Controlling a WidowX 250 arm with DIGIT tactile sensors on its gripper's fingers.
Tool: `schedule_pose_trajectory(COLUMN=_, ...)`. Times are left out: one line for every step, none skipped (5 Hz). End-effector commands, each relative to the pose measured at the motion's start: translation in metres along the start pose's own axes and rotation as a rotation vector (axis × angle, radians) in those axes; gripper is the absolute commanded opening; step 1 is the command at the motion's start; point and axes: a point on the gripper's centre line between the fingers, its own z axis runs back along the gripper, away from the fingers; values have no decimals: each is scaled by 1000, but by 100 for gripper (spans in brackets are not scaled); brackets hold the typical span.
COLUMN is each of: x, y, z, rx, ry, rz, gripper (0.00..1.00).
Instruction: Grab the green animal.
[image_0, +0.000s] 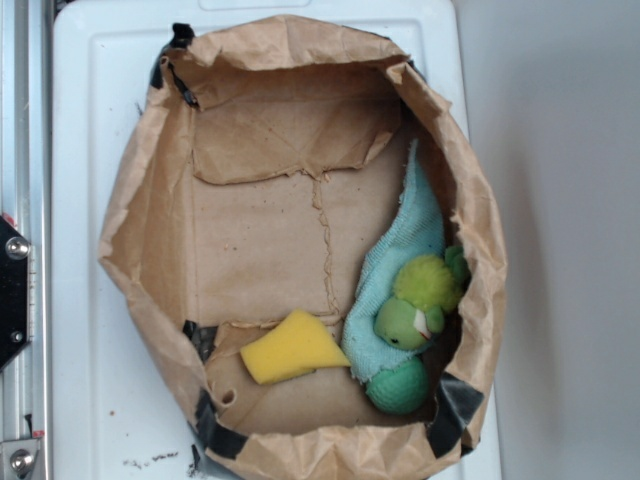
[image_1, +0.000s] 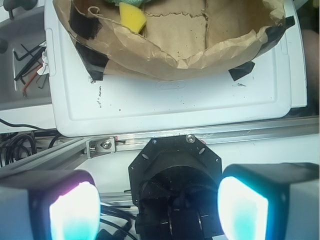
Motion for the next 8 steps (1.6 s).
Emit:
schedule_pose_trajectory(x=0, y=0, z=0, rx=0, ry=0, rz=0, gripper=100)
schedule_pose_trajectory(x=36, y=2, z=-32, rx=57, ry=43, rz=104, gripper=100)
schedule_pose_trajectory(x=78, y=4, z=-66, rx=137, ry=55, rz=210, gripper=100)
schedule_pose_trajectory(x=114, y=9, z=-89, rx=185, ry=84, rz=281, gripper=100)
schedule_pose_trajectory(x=139, y=14, z=-109, rx=194, ry=30, rz=416, gripper=100)
schedule_pose_trajectory(x=147, y=14, z=-120, rx=152, ry=-67, rz=535, gripper=100)
schedule_pose_trajectory(x=151, y=18, z=-132, rx=143, ry=-131, rz=672, gripper=100)
schedule_pose_trajectory(x=156, y=15, z=-138, rx=192, ry=-84, rz=873, gripper=100)
